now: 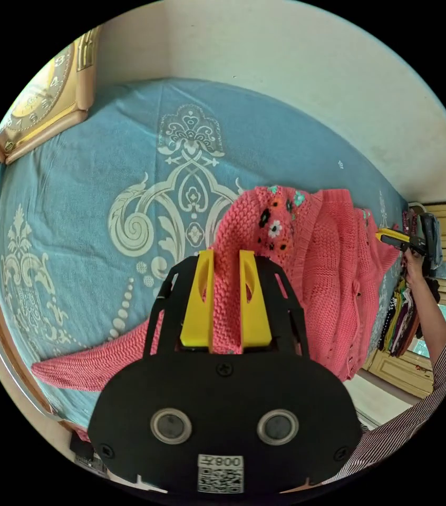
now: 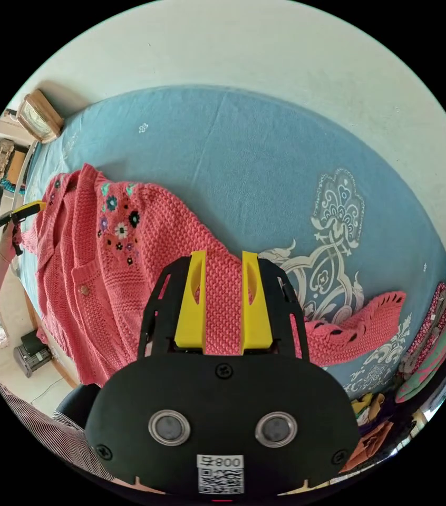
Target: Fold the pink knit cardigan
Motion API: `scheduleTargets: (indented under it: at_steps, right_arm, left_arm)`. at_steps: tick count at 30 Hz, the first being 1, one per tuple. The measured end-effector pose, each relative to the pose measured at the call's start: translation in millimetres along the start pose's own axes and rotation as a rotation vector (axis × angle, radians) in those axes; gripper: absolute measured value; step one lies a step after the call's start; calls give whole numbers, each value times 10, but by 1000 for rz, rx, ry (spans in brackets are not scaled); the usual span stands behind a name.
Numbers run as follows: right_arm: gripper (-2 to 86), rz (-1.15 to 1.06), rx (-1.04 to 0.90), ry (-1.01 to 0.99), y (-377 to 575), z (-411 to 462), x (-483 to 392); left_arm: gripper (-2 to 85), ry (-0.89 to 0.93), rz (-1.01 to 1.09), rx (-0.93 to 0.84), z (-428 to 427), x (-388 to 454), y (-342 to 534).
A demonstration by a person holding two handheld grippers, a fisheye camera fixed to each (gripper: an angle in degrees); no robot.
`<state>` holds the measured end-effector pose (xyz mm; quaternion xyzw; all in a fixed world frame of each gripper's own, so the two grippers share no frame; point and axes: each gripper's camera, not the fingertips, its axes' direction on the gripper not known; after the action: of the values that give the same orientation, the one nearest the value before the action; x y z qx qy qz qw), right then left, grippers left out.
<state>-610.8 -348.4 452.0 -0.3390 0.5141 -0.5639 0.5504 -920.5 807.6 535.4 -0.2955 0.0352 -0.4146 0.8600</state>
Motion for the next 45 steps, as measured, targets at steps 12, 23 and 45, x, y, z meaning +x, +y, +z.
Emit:
scheduleTargets:
  at_steps: [12,23,45]
  right_arm:
    - [26,36,98,71,33,-641,49]
    - [58,146,90,-11,-350,-448,50]
    - [73,114,176,-64,473,-275,-720]
  left_arm:
    - [29,-61,-76,166,-654,-319,13]
    - [55,-51,-87,222,-621,-386,227]
    - [63,280,-165,83,-46,-406,2483]
